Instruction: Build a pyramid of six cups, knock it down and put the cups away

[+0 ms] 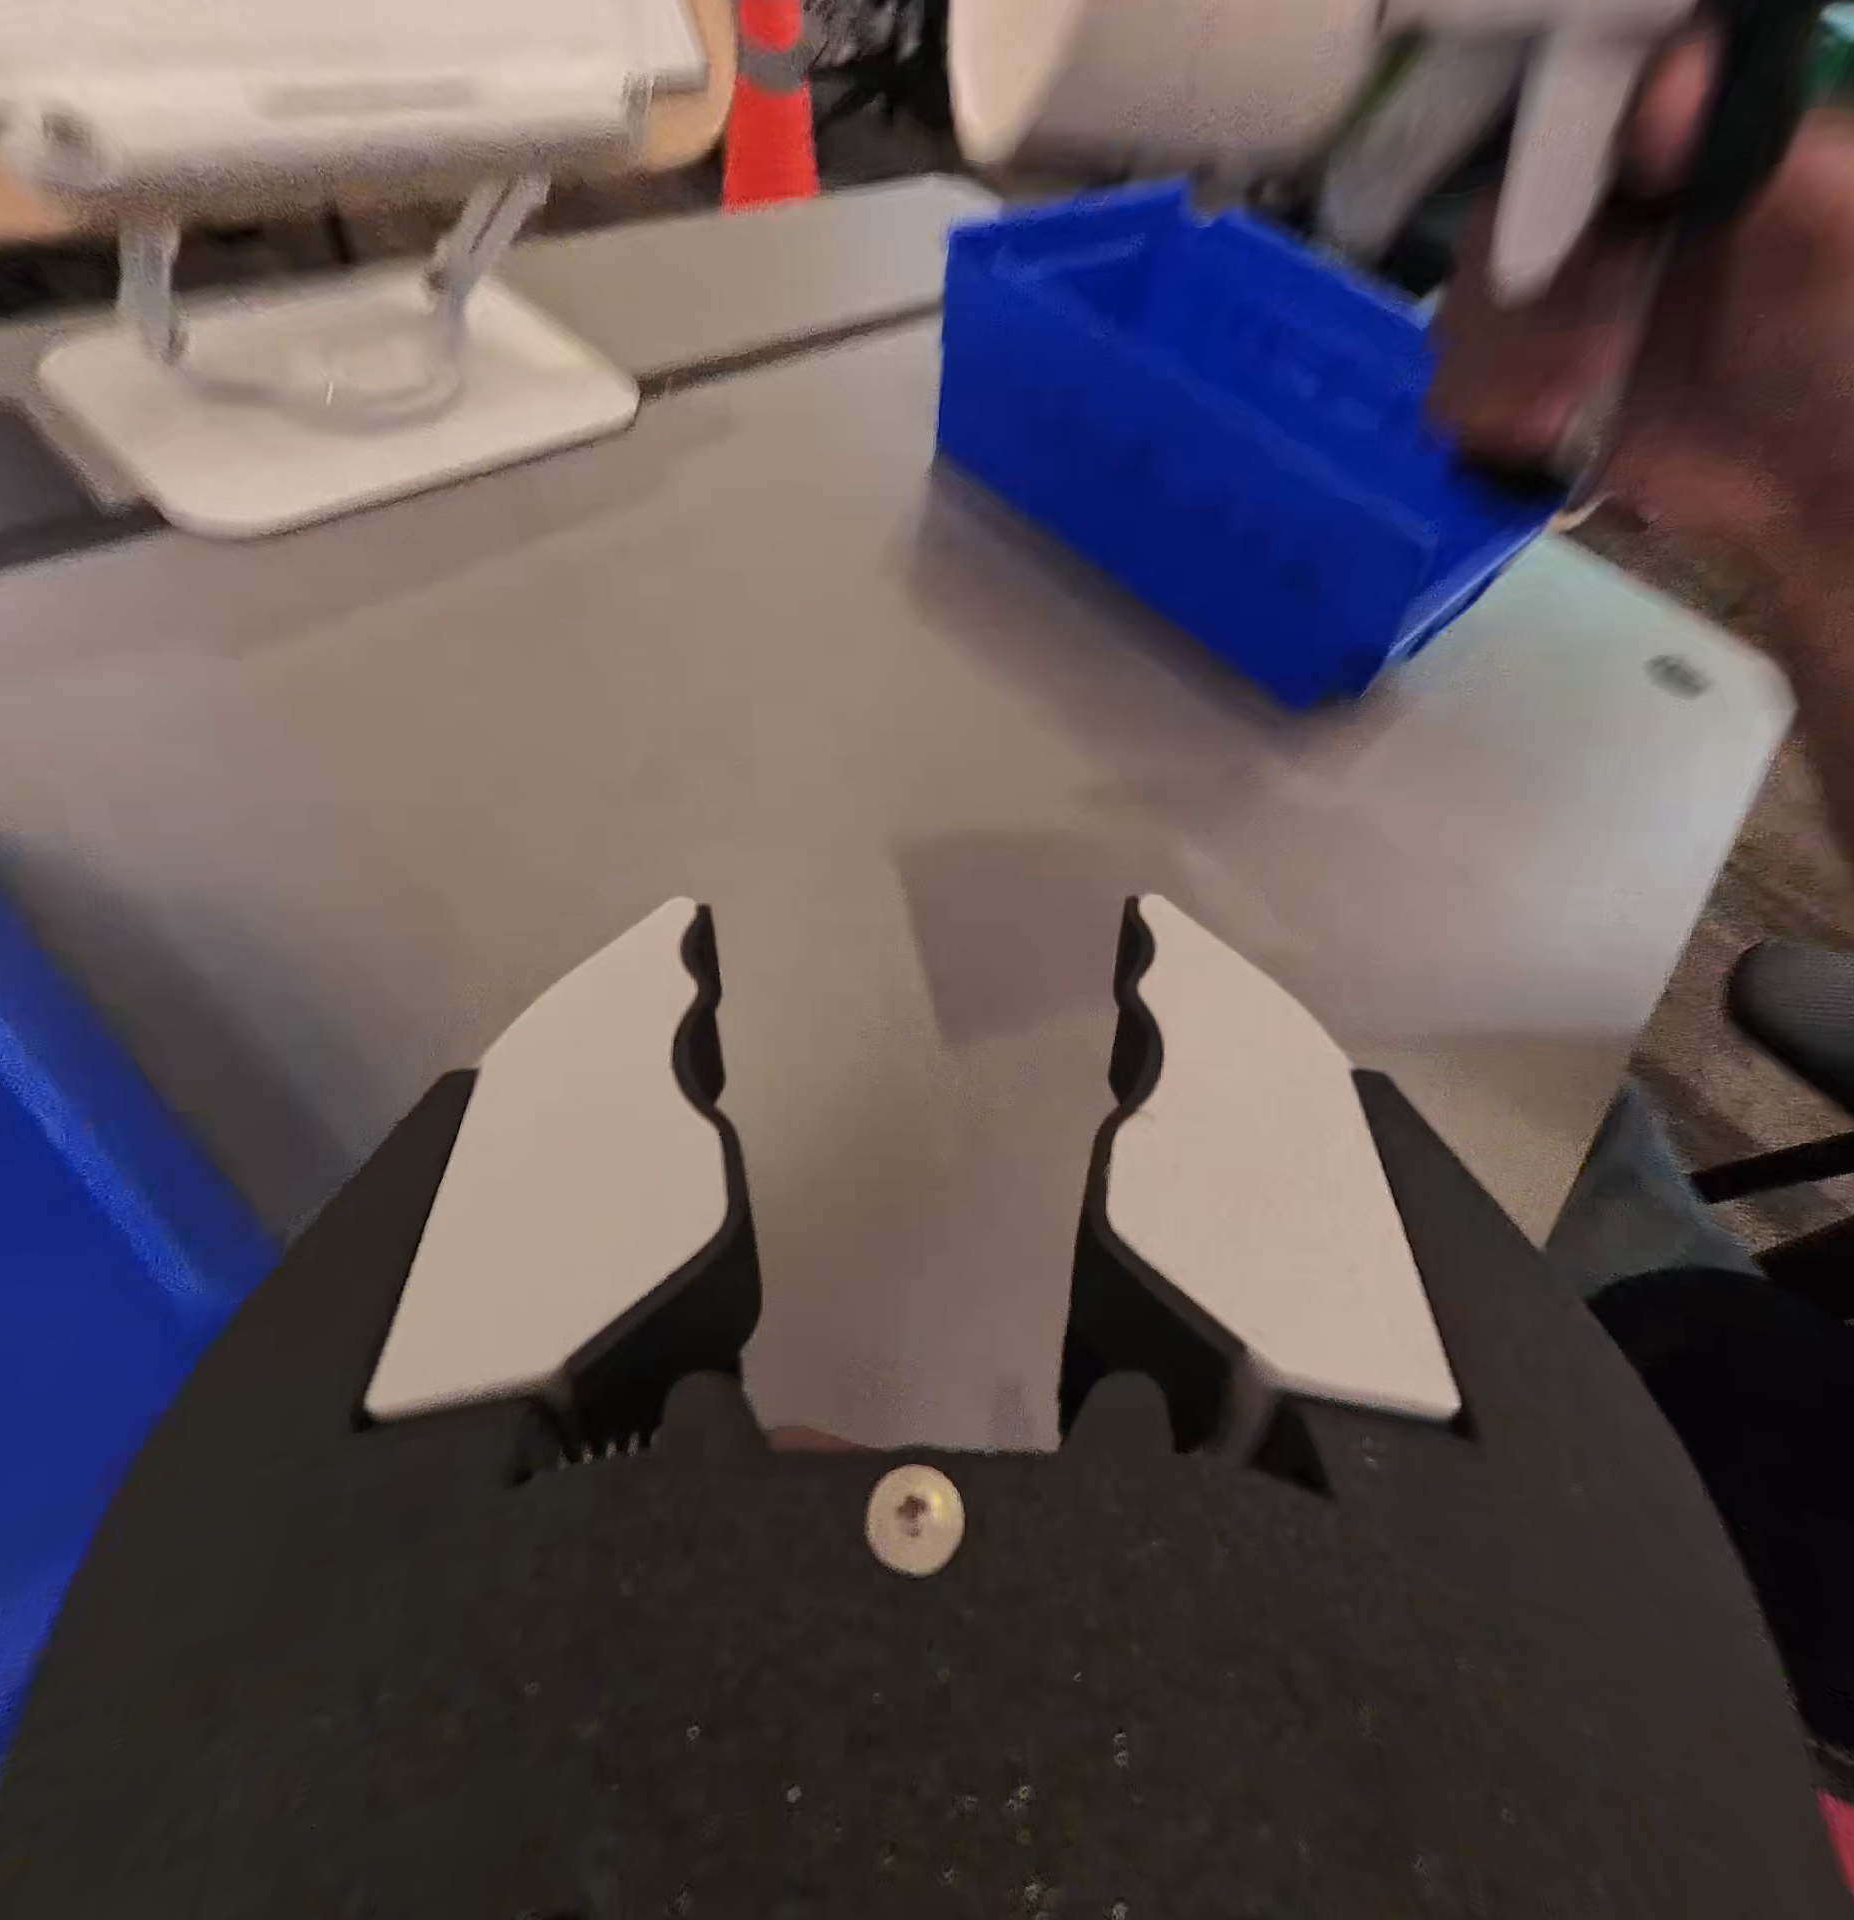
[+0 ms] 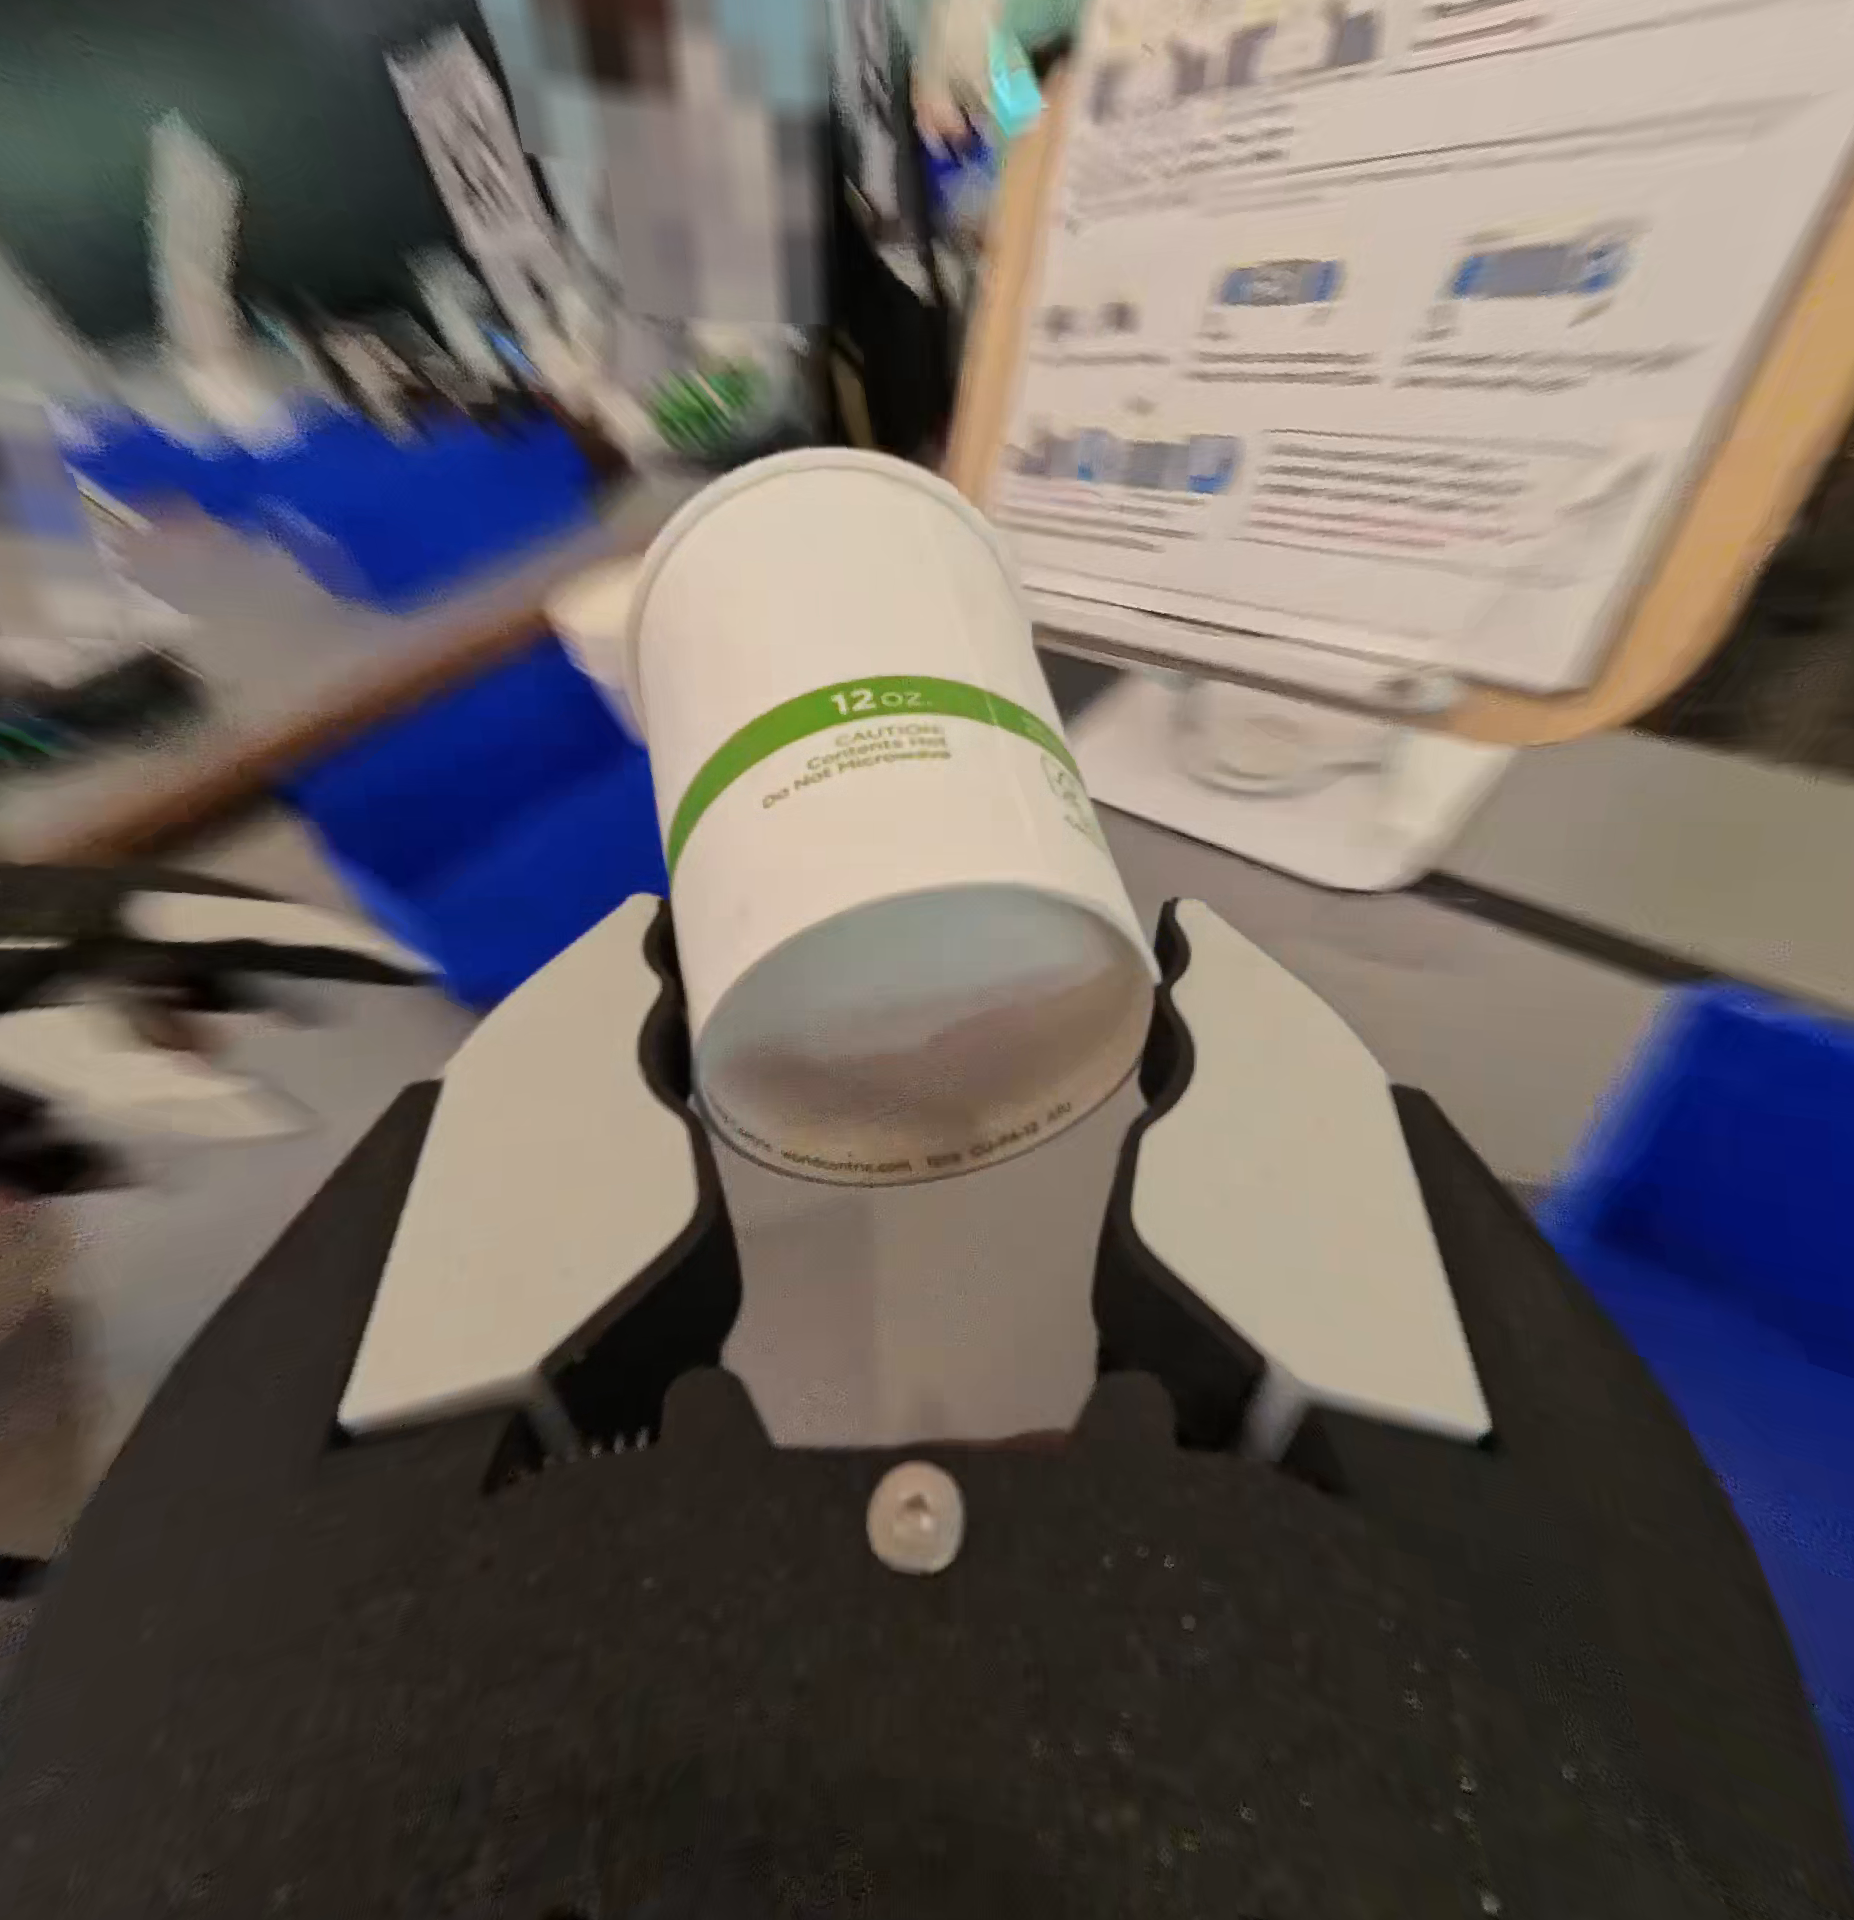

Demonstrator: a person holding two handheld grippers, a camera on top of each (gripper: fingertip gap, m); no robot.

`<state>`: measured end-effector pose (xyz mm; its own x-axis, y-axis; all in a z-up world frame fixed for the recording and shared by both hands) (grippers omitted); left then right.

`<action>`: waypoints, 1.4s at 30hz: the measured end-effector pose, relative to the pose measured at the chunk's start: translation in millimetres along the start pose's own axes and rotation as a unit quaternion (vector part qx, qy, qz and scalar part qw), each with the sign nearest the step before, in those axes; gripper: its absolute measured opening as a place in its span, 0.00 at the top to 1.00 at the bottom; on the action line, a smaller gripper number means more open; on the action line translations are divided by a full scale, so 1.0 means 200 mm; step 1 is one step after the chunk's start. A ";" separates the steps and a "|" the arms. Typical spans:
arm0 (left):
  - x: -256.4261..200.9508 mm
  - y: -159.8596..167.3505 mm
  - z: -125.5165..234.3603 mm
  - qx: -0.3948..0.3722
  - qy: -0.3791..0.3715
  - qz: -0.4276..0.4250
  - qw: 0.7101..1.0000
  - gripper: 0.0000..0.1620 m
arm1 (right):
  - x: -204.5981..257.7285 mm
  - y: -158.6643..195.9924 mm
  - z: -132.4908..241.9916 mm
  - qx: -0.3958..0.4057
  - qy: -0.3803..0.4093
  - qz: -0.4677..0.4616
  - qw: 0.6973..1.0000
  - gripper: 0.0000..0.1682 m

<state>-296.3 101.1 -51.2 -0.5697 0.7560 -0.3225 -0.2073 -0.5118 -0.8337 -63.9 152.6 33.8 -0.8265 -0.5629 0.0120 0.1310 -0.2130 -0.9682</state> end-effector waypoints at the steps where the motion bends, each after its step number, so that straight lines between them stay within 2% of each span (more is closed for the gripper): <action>1: 0.00 0.09 0.01 0.006 -0.016 0.003 1.000 0.55 | -0.08 -0.02 -0.01 0.059 0.033 0.055 0.996 0.49; 3: -0.01 0.22 0.02 0.003 -0.030 0.010 0.999 0.56 | -0.18 -0.02 -0.07 0.185 0.039 0.145 0.971 0.49; 6: -0.06 0.32 0.02 0.015 -0.026 0.002 1.000 0.60 | -0.31 0.09 -0.19 0.384 0.029 0.249 0.888 0.49; 10: -0.12 0.34 -0.01 0.026 -0.002 0.006 1.000 0.60 | -0.34 0.31 -0.34 0.537 -0.039 0.290 0.791 0.49; 12: -0.11 0.36 -0.01 0.036 -0.010 -0.006 0.999 0.60 | -0.35 0.43 -0.38 0.590 -0.058 0.284 0.753 0.49; 17: -0.12 0.37 -0.01 0.036 -0.001 -0.007 0.999 0.60 | -0.34 0.62 -0.38 0.660 -0.090 0.260 0.699 0.49; 22: -0.11 0.40 -0.03 0.050 0.006 0.002 0.999 0.60 | -0.33 0.64 -0.39 0.664 -0.080 0.288 0.685 0.49; 24: -0.11 0.41 -0.04 0.057 0.006 -0.001 0.998 0.60 | -0.33 0.62 -0.40 0.649 -0.070 0.310 0.691 0.33; 26: -0.12 0.41 -0.03 0.064 0.016 -0.004 0.998 0.60 | -0.33 0.53 -0.38 0.612 -0.044 0.329 0.717 0.28; 28: -0.16 0.41 -0.01 0.066 0.048 -0.002 0.997 0.62 | -0.30 0.40 -0.33 0.548 -0.016 0.326 0.770 0.29; 30: -0.20 0.36 0.04 0.059 0.081 -0.003 0.995 0.61 | -0.19 0.28 -0.24 0.444 -0.004 0.309 0.841 0.30; 32: -0.19 0.26 0.13 0.050 0.103 -0.012 0.993 0.61 | 0.05 0.23 -0.12 0.302 -0.058 0.257 0.916 0.35; 34: -0.11 0.13 0.23 0.049 0.097 -0.030 0.994 0.63 | 0.38 0.23 -0.01 0.127 -0.149 0.164 0.967 0.37; 36: 0.07 -0.03 0.30 0.053 0.036 -0.058 0.996 0.69 | 0.66 0.31 0.13 -0.017 -0.245 0.068 0.967 0.57; 37: 0.15 -0.11 0.33 0.061 0.015 -0.071 0.996 0.69 | 0.76 0.38 0.17 -0.047 -0.269 0.033 0.962 0.60; 39: 0.32 -0.27 0.36 0.082 -0.015 -0.090 0.992 0.70 | 0.90 0.54 0.22 -0.039 -0.286 0.009 0.957 0.53; 42: 0.73 -0.47 0.34 0.149 -0.147 -0.139 0.968 0.75 | 1.00 0.67 0.26 -0.034 -0.274 0.050 0.960 0.52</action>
<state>-413.3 231.0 9.9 -0.6508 0.7557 0.0740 -0.5810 -0.4328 -0.6893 -182.7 -29.1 -81.1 -0.3965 -0.9176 0.0288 0.1435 -0.0929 -0.9853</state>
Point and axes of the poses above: each gripper's, where its closed fingertips meet, z back along the fingers, y out of its underside, x = y × z across the jaws, the point moved 2 cm from there along z, back along the fingers, and after that the axes turned 10 degrees about z, right-handed, at the moved point
